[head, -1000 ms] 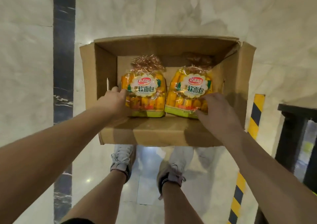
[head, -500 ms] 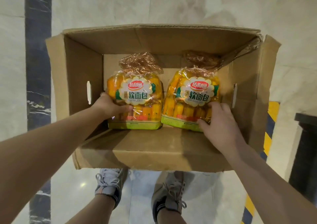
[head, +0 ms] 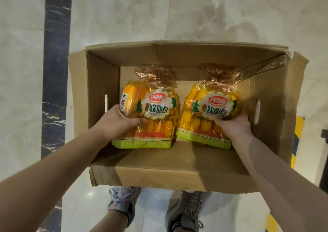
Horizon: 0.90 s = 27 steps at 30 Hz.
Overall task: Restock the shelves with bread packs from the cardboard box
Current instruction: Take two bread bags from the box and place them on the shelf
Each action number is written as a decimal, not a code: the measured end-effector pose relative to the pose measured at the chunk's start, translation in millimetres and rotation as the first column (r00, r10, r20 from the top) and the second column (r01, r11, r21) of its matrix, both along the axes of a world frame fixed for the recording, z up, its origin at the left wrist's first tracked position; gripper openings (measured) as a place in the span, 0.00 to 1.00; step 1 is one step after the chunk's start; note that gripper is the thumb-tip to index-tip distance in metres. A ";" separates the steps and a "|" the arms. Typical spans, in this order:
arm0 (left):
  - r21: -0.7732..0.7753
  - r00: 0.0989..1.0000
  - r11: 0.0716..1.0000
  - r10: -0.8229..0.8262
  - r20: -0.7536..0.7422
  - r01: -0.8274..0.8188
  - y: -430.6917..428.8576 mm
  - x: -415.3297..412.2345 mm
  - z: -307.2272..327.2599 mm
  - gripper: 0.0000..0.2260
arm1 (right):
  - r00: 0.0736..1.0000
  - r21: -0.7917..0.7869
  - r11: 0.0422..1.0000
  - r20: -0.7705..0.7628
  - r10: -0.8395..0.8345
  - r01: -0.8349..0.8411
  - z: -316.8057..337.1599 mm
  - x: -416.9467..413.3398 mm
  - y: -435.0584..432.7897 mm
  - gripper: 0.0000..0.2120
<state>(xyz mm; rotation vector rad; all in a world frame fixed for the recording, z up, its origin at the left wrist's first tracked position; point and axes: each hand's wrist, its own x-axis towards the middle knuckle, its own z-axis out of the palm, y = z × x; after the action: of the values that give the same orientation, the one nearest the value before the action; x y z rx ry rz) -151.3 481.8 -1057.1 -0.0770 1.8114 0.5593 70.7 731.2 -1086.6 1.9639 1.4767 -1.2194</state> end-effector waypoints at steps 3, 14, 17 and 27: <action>0.002 1.000 1.000 0.015 -0.010 -0.015 -6.0 -2.3 -1.4 0.19 | 0.999 -0.049 0.998 -0.013 -0.046 0.045 -4.2 2.3 -5.0 0.49; 0.107 0.999 0.994 0.012 -0.034 -0.008 -0.8 -6.9 76.0 0.27 | 0.956 -0.219 0.972 -0.259 -0.140 0.083 73.9 9.9 -18.8 0.35; 0.152 0.999 0.988 0.028 -0.021 -0.025 1.7 -10.1 129.6 0.19 | 0.935 -0.244 0.967 -0.322 -0.148 0.070 128.2 15.5 -14.1 0.33; 0.355 0.999 0.934 0.048 -0.012 -0.040 4.2 -28.7 366.4 0.29 | 0.776 -0.293 0.954 -0.585 -0.235 0.068 389.9 41.2 15.0 0.31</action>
<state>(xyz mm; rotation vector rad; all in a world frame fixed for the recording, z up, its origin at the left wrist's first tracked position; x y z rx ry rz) -179.9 485.9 -690.7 0.1362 1.7045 0.9146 111.9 746.3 -696.7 1.5995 1.3371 -2.1645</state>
